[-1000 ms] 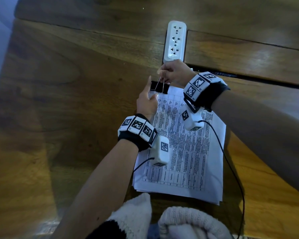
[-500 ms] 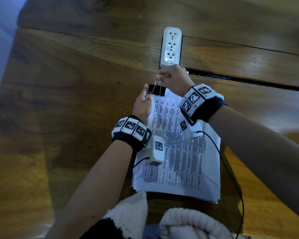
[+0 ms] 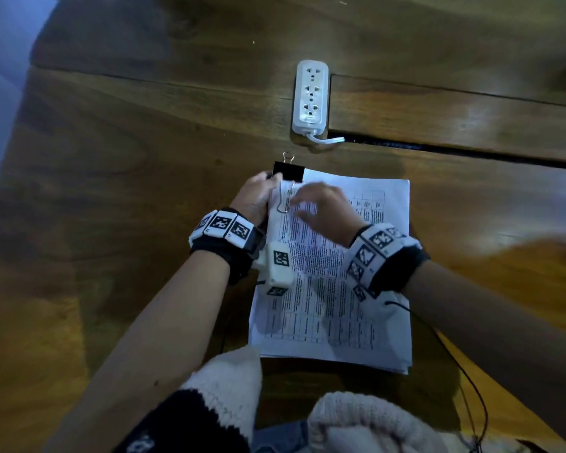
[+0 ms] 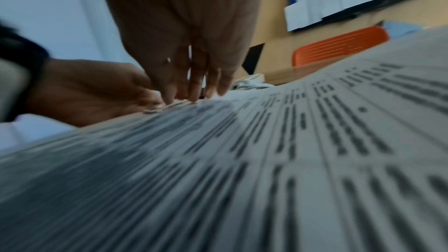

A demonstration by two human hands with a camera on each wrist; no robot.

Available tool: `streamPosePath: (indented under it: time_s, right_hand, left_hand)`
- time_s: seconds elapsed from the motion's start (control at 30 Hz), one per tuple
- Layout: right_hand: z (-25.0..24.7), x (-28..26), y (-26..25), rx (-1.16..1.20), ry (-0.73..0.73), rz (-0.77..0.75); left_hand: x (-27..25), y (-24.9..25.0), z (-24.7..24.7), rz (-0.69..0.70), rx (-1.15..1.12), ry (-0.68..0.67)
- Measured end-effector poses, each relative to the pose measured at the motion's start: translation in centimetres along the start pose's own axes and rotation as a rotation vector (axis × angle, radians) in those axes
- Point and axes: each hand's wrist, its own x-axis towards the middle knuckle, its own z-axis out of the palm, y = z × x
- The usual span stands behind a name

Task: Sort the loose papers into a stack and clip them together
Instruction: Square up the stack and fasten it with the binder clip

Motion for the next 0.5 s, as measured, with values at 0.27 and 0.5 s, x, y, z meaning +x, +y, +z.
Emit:
streamPosePath:
  time_s: [0.27, 0.5]
  right_hand:
    - [-5.2, 4.6, 3.0, -0.039, -0.285, 0.240]
    - [-6.0, 2.9, 2.6, 0.043, -0.208, 0.111]
  left_hand:
    - [-2.0, 1.5, -0.1, 0.295, 0.395, 0.008]
    - [-3.1, 3.4, -0.1, 0.461, 0.685, -0.058]
